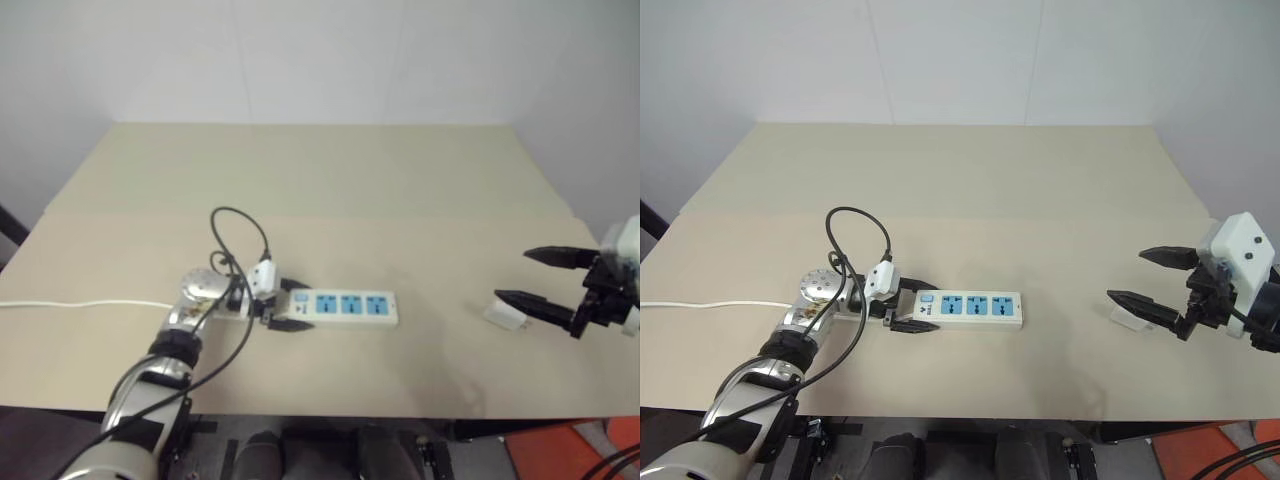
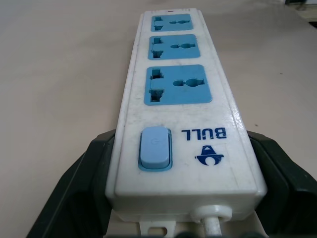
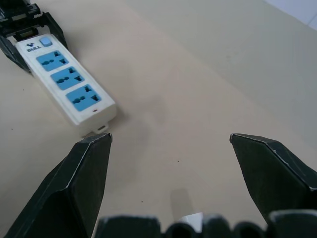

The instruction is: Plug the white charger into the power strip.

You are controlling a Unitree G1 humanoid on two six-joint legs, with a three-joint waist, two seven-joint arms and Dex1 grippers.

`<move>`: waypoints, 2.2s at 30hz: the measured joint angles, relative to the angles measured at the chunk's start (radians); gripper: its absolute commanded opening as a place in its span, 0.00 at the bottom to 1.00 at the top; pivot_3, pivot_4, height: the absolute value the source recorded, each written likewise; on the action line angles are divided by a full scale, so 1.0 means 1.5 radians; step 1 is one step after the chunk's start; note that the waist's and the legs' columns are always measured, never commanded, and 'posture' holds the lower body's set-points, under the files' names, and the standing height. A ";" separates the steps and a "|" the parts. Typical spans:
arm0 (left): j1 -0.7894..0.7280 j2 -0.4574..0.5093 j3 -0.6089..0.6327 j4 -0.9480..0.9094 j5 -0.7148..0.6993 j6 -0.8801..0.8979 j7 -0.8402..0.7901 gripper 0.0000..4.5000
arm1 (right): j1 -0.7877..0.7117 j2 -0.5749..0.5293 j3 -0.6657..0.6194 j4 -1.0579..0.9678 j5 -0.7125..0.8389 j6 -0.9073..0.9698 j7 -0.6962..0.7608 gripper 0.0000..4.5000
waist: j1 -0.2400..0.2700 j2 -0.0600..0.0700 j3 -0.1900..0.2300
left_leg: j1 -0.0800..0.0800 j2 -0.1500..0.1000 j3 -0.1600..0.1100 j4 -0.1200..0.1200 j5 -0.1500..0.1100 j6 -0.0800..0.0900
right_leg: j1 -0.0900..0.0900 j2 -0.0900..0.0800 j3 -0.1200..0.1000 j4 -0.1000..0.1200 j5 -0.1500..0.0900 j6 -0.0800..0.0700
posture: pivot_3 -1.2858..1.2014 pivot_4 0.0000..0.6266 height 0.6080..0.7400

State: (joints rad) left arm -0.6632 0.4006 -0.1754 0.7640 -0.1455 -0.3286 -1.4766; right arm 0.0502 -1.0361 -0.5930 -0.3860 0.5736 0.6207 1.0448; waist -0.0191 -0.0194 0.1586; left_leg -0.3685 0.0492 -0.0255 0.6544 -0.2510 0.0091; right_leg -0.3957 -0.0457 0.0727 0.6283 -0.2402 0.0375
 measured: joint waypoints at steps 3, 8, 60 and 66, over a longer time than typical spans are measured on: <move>0.000 0.004 0.000 -0.004 0.000 0.003 -0.012 0.74 | -0.016 -0.021 0.029 0.030 -0.009 -0.004 0.010 1.00 | 0.001 0.000 0.000 | 0.000 0.000 0.000 0.000 0.000 0.000 | 0.000 0.000 0.000 0.000 0.000 0.000 | 0.52 0.24 1.00; 0.001 0.004 0.000 -0.006 0.001 0.002 -0.011 0.74 | -0.063 -0.130 0.144 0.087 -0.086 -0.005 0.019 1.00 | 0.001 0.001 0.000 | 0.000 0.000 0.000 0.000 0.000 0.000 | -0.003 0.000 0.000 0.000 0.000 -0.001 | 0.52 0.24 1.00; 0.046 0.010 -0.001 -0.089 0.009 0.038 0.041 0.74 | -0.548 -0.009 0.759 0.435 -0.527 0.132 0.257 0.64 | 0.001 0.006 -0.003 | -0.003 0.000 0.000 0.003 0.000 0.000 | -0.006 0.000 0.000 0.001 0.002 -0.003 | 0.52 0.24 1.00; 0.046 0.010 -0.002 -0.088 0.008 0.038 0.041 0.74 | -0.548 -0.006 0.758 0.432 -0.531 0.134 0.255 0.26 | 0.001 0.006 -0.003 | -0.003 0.000 0.000 0.003 0.000 0.000 | -0.006 0.000 0.000 0.001 0.002 -0.003 | 0.52 0.24 1.00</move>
State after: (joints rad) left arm -0.5942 0.4162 -0.1781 0.6314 -0.1330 -0.2719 -1.4152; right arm -0.7711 -1.0451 0.5447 0.2624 -0.2232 0.8215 1.4272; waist -0.0175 -0.0100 0.1542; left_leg -0.3737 0.0493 -0.0251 0.6590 -0.2515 0.0098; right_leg -0.4040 -0.0458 0.0724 0.6300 -0.2373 0.0329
